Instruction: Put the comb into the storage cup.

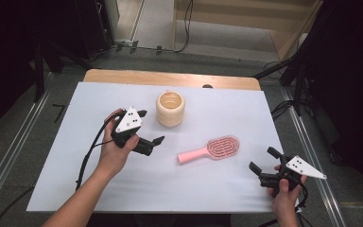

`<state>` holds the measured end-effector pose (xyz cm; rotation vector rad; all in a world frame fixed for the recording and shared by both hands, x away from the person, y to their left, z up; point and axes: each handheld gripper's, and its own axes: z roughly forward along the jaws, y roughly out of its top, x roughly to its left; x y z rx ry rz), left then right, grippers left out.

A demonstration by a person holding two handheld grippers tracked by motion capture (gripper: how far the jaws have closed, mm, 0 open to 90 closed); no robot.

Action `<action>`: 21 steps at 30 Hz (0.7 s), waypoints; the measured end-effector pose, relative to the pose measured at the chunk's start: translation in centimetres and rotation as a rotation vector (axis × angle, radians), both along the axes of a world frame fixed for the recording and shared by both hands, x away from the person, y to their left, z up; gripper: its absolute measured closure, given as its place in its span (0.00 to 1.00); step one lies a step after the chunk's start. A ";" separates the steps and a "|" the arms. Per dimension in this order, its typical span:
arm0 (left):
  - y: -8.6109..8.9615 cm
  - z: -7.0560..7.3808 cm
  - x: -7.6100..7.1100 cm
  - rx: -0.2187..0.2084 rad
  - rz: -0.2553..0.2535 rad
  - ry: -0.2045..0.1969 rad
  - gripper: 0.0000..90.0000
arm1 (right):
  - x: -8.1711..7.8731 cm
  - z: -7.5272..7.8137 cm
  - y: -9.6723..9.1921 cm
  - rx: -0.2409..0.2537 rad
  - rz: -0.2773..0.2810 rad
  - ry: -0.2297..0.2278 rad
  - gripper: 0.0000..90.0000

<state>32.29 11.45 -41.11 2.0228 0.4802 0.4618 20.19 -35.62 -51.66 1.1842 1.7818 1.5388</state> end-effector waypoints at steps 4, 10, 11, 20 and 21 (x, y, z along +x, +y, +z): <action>-0.8 -0.1 0.1 0.007 -0.010 0.003 0.00 | 0.0 0.0 0.0 -0.001 0.001 -0.001 0.00; -1.9 -0.2 0.4 0.017 -0.026 0.009 0.00 | 0.0 0.0 0.1 -0.007 0.005 -0.003 0.00; -2.1 -0.3 0.4 0.017 -0.028 0.011 0.00 | 0.0 0.0 0.1 -0.006 0.005 -0.003 0.00; -3.7 -0.9 0.8 0.030 -0.047 0.029 0.00 | 0.0 0.0 0.1 -0.007 0.008 -0.004 0.00; -3.8 -1.0 0.8 0.030 -0.048 0.032 0.00 | 0.0 0.0 0.1 -0.007 0.007 -0.003 0.00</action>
